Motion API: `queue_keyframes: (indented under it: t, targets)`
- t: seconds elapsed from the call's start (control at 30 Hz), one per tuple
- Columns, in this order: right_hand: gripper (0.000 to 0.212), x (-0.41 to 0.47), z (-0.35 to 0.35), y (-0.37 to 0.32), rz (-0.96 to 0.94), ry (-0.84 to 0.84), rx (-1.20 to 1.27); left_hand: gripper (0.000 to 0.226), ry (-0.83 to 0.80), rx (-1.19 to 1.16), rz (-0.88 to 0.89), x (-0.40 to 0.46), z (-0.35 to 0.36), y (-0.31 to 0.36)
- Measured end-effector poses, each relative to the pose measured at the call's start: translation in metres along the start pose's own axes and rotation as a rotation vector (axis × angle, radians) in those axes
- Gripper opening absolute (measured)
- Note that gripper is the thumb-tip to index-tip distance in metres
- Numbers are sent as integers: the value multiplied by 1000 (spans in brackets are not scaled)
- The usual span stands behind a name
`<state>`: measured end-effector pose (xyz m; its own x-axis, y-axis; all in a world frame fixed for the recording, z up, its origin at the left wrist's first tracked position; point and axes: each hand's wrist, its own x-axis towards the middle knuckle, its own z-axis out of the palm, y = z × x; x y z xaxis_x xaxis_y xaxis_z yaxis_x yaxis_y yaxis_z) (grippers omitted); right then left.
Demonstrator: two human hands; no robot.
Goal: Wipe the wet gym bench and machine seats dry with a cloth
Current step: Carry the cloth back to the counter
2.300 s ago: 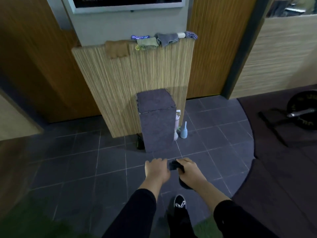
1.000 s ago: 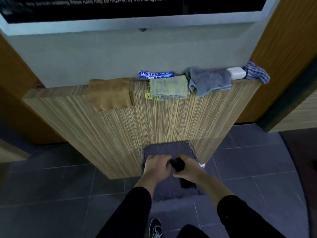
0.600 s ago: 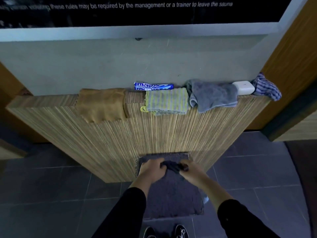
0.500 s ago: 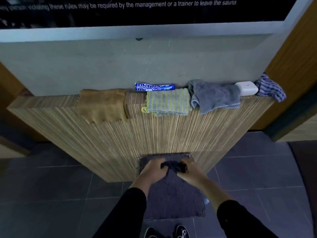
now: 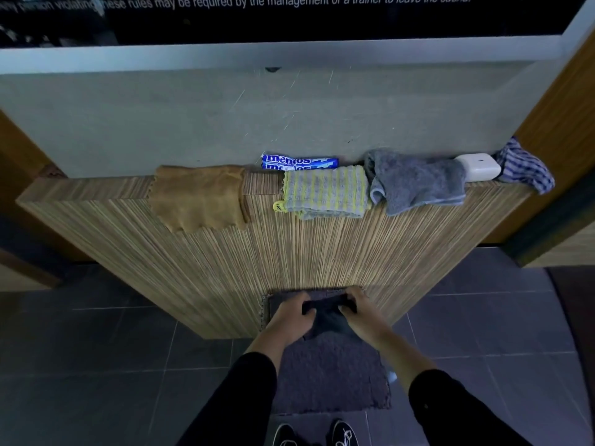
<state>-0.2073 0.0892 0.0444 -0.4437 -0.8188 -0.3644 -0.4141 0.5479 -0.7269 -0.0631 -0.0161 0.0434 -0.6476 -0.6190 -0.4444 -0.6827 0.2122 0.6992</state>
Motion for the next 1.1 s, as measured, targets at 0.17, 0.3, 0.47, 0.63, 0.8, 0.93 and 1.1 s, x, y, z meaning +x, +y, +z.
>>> queue_keyframes:
  t: [0.17,0.3,0.47,0.63,0.8,0.93,1.1]
  targets:
    - [16,4,-1,5,56,63,191,23,90,-10,-24,3,-2,2]
    - [19,6,0,-1,168,147,350,49,88,109,13,1,1,4]
    - [20,6,3,-6,274,195,591,36,-53,-155,14,-5,12,5]
    - [19,2,6,-10,302,186,821,21,-1,-22,114,-4,16,3]
    - [17,-2,4,-6,317,120,873,22,114,29,130,-3,4,6]
    - [22,-6,6,-3,300,99,742,16,116,-54,72,0,-1,5]
    - [21,-11,8,-6,145,192,453,10,99,-150,40,-2,1,6]
